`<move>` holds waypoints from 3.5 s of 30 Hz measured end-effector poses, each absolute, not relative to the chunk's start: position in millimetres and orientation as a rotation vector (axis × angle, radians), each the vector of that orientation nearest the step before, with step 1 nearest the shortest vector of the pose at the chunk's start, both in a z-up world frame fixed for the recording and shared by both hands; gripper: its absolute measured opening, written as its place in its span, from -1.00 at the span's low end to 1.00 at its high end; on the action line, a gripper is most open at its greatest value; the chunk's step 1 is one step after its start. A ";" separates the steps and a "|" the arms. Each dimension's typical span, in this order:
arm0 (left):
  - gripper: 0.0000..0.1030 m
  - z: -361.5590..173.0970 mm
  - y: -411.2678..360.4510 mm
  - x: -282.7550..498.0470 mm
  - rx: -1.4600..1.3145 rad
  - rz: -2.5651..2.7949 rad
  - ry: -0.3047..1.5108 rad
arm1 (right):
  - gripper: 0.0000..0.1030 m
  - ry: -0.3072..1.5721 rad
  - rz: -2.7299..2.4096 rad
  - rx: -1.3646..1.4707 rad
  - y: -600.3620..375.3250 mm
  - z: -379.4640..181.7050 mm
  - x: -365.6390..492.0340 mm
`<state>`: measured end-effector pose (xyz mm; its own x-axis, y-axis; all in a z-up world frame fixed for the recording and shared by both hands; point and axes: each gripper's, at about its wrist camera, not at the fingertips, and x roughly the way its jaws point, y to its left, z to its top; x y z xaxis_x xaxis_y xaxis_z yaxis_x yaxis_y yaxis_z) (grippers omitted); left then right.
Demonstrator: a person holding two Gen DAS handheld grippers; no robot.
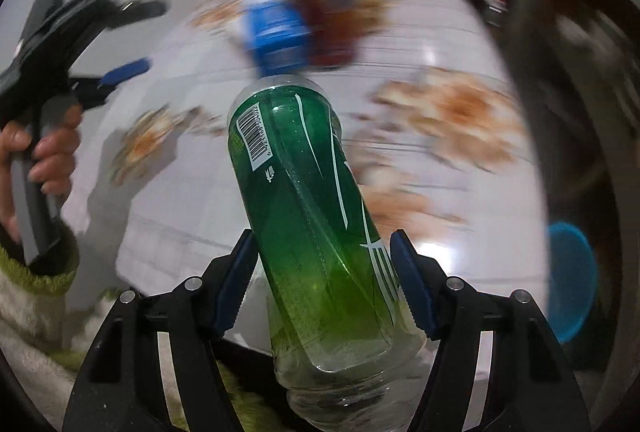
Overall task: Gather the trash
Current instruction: 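Grasp the blue toothpaste box with the left gripper and lift it, then carry the bottle in the right gripper while the left gripper carries the toothpaste box to the wastebasket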
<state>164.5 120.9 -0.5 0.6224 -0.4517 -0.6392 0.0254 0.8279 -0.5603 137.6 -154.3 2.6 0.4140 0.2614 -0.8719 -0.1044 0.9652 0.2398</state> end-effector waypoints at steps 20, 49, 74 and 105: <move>0.47 -37.8 -2.6 212.7 -0.154 -0.211 0.962 | 0.19 1.040 0.111 0.399 -211.9 -6.5 141.4; 0.24 -35.5 124.7 86.6 -0.155 -0.236 1.111 | 0.19 1.069 0.086 0.413 -210.2 -8.0 148.4; -0.05 -40.6 117.4 142.0 -0.060 -0.108 1.017 | 0.06 1.176 0.235 0.342 -201.4 -15.9 158.2; -0.05 -66.1 -363.6 131.1 0.238 -0.928 1.254 | 0.06 0.923 -0.313 1.294 -484.1 -162.0 -17.0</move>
<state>131.1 -363.6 -66.1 0.0155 -0.4674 -0.8839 0.7090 0.6285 -0.3199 -17.0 -484.1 -162.0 0.6205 0.2845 -0.7308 0.6704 0.2911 0.6825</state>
